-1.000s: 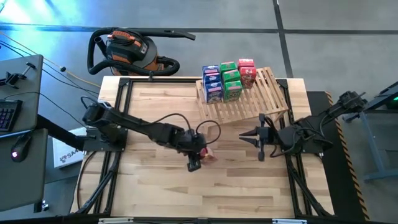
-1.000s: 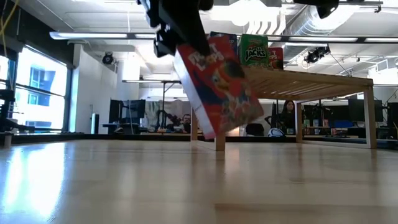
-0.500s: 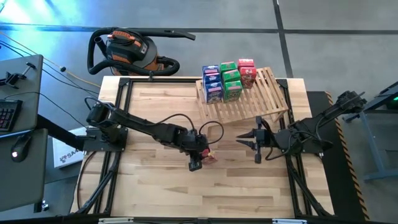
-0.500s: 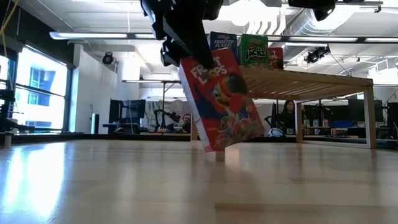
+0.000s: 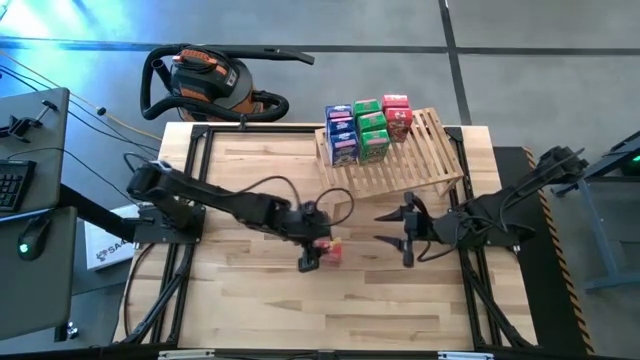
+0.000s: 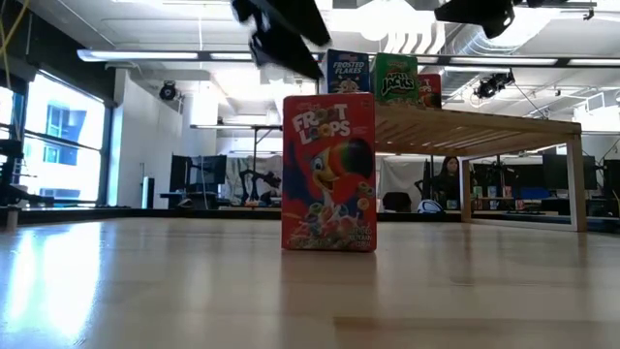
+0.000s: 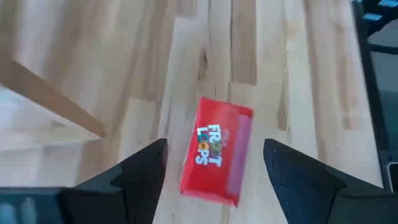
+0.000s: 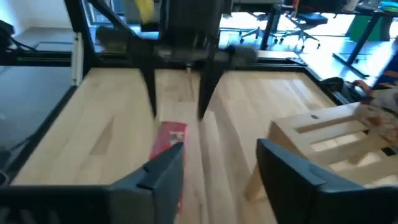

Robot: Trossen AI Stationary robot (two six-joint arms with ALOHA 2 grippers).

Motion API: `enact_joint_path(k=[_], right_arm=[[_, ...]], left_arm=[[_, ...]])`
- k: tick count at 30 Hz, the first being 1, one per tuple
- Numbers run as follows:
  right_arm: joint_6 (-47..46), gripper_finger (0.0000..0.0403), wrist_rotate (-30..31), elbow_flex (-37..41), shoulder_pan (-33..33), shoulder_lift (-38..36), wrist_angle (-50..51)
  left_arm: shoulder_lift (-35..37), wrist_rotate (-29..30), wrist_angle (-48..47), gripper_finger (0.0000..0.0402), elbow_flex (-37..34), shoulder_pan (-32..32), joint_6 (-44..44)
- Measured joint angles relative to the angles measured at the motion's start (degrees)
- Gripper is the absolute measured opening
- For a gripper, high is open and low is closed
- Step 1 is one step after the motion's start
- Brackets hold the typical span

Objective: Stack cereal on shelf
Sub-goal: Put the red cereal box on the shelf aligned with the other red cereal boxes

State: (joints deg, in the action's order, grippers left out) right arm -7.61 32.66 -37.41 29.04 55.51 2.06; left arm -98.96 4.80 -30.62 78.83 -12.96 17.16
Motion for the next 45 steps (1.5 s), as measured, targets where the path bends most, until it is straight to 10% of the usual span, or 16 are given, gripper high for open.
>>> enact_joint_path(k=[6, 20, 45], right_arm=[[-0.4, 0.0246, -3.0, 0.0, 0.0, 5.7, -7.0], [-12.4, 0.0267, -9.4, -10.4, -1.9, 25.6, -5.4], [-17.0, 0.0266, -22.7, -46.9, -12.2, 51.7, 35.1]], left_arm=[[10.4, 5.9, 2.7, 0.0230, -8.1, -4.6, 0.5], [18.5, 11.0, 62.5, 0.0137, -51.8, -7.6, 13.0], [12.8, 11.4, 70.2, 0.0094, -53.5, -8.1, 7.6]])
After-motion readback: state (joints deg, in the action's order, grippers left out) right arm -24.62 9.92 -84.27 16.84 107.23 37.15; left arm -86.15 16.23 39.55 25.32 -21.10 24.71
